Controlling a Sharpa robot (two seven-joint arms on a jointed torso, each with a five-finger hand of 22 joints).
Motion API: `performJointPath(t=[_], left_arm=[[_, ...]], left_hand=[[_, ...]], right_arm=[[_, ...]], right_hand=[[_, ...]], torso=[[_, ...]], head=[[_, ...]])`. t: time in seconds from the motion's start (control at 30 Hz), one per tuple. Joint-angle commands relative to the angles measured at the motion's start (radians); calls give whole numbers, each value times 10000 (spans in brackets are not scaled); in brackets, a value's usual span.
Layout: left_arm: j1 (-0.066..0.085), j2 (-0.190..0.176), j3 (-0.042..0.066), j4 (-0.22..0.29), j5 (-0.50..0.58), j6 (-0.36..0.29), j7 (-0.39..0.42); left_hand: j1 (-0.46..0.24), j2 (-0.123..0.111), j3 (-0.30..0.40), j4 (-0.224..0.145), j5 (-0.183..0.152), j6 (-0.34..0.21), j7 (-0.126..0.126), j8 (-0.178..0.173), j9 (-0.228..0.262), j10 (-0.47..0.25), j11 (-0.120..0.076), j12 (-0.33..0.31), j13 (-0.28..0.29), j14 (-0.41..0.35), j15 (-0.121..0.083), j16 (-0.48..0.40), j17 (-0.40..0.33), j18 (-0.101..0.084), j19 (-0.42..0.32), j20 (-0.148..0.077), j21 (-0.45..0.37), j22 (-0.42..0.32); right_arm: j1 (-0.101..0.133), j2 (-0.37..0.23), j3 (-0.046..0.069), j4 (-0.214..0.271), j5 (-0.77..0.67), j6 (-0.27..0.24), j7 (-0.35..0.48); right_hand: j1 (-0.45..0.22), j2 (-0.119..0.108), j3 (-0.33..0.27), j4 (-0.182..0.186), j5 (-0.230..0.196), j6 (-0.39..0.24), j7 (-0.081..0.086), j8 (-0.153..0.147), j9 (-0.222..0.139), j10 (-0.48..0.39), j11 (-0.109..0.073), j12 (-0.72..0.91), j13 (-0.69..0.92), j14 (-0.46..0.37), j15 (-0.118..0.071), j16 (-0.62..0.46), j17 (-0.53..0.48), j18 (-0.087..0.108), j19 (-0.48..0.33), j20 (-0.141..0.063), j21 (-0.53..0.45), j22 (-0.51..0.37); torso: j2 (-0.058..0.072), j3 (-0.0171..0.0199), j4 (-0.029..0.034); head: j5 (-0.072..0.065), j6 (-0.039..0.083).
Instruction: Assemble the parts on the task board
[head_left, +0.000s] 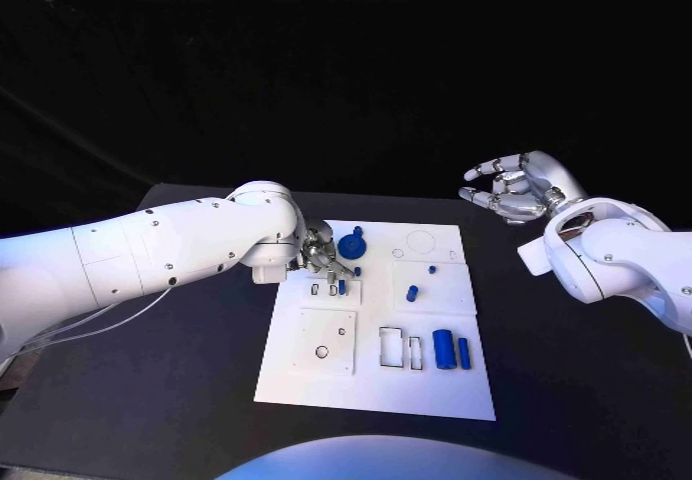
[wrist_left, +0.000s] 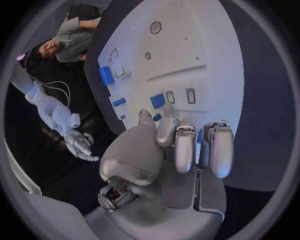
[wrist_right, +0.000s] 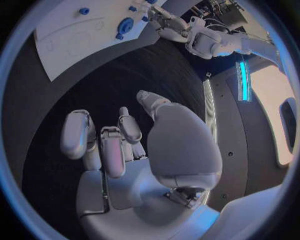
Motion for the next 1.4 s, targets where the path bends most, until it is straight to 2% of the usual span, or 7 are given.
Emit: performJointPath(t=[0.03, 0.53, 0.6, 0.87, 0.93, 1.0, 1.4], left_arm=[[27, 57, -9, -30, -42, 184, -54], [24, 174, -44, -87, -16, 412, -54], [24, 186, -48, -99, -12, 434, -65], [22, 267, -92, -173, 37, 549, -88], [22, 271, -99, -187, 89, 598, -88], [22, 273, -102, -203, 118, 634, -96], [21, 299, -108, -234, 168, 717, -107]], left_hand=[[-94, -22, -272, 72, -31, -66, -2, -50, 15, 398, -78, 2086, 1855, 1040, -62, 35, 2629, -160, 524, -54, 22, 1765], [-97, -18, -257, 58, 143, -141, 25, -132, 73, 312, -48, 1953, 1761, 1040, -34, 35, 2629, -153, 500, -29, 4, 1742], [-9, -12, -250, 50, 549, -148, 32, -186, 136, 298, -38, 1951, 1768, 1040, -24, 35, 2629, -153, 500, -13, 5, 1753], [104, -92, -256, 58, 1602, -106, 37, -362, 289, 258, -33, 1902, 1753, 1040, -14, 35, 2629, -148, 483, 3, -13, 1756], [167, -121, -249, 57, 2174, -102, 33, -444, 330, 241, -37, 1878, 1743, 1040, -17, 35, 2629, -143, 471, 2, -26, 1746], [198, -156, -251, 59, 2473, -91, 32, -498, 355, 231, -40, 1863, 1737, 1040, -19, 35, 2629, -143, 469, 0, -30, 1750], [206, -150, -241, 57, 2553, -71, 25, -508, 369, 215, -42, 1832, 1715, 1040, -19, 35, 2629, -141, 464, 0, -36, 1744]], right_arm=[[-4, 23, 4, -15, -75, 29, -32], [-11, 55, 4, -65, -96, 62, -66], [-11, 54, 4, -67, -97, 65, -68], [-13, 54, 4, -79, -103, 80, -71], [-14, 53, 4, -79, -103, 98, -67], [-15, 52, 4, -79, -103, 108, -63], [-27, 71, 3, -109, -104, 137, -50]], right_hand=[[-13, -77, 58, 26, 33, -44, 12, 42, -7, -27, 14, -13, -6, 609, 66, -49, 1121, 108, -101, -1, -65, 681], [-23, -86, 84, 20, 76, -44, 11, 52, -5, -36, 13, -20, -22, 603, 65, -59, 1108, 114, -120, 0, -98, 666], [-23, -86, 84, 20, 76, -44, 11, 52, -5, -36, 13, -20, -22, 603, 65, -59, 1108, 114, -120, 0, -98, 666], [-27, -91, 98, 14, 100, -45, 10, 57, -3, -37, 13, -20, -27, 598, 64, -68, 1091, 117, -130, 1, -117, 657], [-28, -92, 100, 14, 103, -45, 10, 57, -3, -37, 13, -20, -28, 598, 64, -68, 1093, 117, -129, 1, -117, 657], [-32, -94, 111, 11, 121, -47, 10, 61, -2, -37, 13, -20, -31, 600, 64, -66, 1100, 116, -128, 1, -117, 658], [-33, -94, 126, 7, 143, -47, 10, 65, -1, -39, 12, -22, -36, 602, 64, -65, 1105, 116, -127, 1, -118, 659]], torso=[[-6, 10, 9], [-11, 10, -3], [-8, 9, -3], [0, 9, 4], [-1, 11, 0], [-2, 14, -3], [5, 21, 14]], head=[[5, -35], [-11, -94], [-15, -109], [-31, -135], [-36, -139], [-37, -140], [-54, -195]])
